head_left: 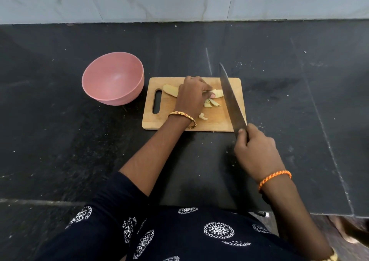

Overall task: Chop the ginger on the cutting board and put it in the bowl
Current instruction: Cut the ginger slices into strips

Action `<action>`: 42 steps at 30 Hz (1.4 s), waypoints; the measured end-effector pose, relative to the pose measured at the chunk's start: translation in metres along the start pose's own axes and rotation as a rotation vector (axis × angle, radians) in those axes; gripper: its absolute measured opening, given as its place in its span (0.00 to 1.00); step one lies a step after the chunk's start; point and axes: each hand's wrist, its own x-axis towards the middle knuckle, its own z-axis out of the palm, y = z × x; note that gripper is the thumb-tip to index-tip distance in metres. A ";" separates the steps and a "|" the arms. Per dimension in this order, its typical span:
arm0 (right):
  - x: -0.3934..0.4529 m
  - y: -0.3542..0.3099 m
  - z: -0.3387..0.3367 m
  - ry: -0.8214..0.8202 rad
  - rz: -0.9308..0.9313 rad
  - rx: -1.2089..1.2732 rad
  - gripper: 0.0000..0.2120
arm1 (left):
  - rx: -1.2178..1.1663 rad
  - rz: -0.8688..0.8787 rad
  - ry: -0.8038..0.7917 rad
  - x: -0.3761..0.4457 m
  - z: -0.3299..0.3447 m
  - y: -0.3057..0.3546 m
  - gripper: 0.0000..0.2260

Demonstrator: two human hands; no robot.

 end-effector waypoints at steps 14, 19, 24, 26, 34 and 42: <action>0.042 -0.022 0.015 -0.011 -0.053 -0.076 0.11 | -0.178 -0.102 0.105 0.000 0.001 0.001 0.13; 0.048 -0.031 0.010 -0.114 -0.014 -0.234 0.10 | -0.254 -0.102 0.111 -0.001 -0.001 0.004 0.19; 0.035 -0.030 0.006 -0.190 0.013 -0.298 0.06 | -0.219 -0.124 0.162 -0.002 -0.002 0.005 0.16; 0.024 -0.020 0.001 -0.202 0.016 -0.287 0.07 | -0.225 -0.143 0.177 -0.003 -0.002 0.005 0.13; 0.020 -0.008 -0.013 -0.057 -0.042 -0.089 0.12 | -0.180 -0.167 0.094 0.001 -0.008 0.004 0.13; 0.037 -0.016 0.010 -0.041 -0.046 -0.096 0.12 | -0.271 -0.197 0.076 0.003 -0.012 0.005 0.19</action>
